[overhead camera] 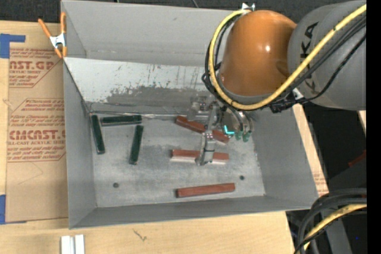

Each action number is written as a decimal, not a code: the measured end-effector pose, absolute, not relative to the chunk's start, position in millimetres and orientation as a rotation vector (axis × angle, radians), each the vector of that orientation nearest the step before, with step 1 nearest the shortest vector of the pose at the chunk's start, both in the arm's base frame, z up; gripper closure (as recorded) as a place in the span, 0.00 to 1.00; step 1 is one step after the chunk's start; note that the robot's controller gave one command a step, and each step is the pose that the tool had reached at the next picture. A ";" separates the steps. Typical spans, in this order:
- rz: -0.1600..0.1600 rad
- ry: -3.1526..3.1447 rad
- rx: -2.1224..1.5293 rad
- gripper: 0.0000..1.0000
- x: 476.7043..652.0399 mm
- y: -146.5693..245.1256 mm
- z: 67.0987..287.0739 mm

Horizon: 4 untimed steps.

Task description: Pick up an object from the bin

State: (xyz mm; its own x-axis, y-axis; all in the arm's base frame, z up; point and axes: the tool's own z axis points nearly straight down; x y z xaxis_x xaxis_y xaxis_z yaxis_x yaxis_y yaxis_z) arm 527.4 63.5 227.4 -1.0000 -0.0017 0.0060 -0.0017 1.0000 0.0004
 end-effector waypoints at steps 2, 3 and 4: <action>-0.003 -3.149 -0.066 0.00 531.6 37.9 179.6; 0.000 -3.141 0.153 0.00 532.6 32.2 123.9; -0.002 -3.127 0.294 1.00 526.9 36.5 71.0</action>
Offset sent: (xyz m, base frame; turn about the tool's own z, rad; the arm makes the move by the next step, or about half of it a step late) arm 0.0037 -0.0491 -0.0939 0.0824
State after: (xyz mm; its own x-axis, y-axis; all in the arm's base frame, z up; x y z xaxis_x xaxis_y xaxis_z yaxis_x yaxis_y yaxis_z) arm 526.9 36.5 71.0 -0.9825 -0.1865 0.0004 -0.1865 0.9825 0.0015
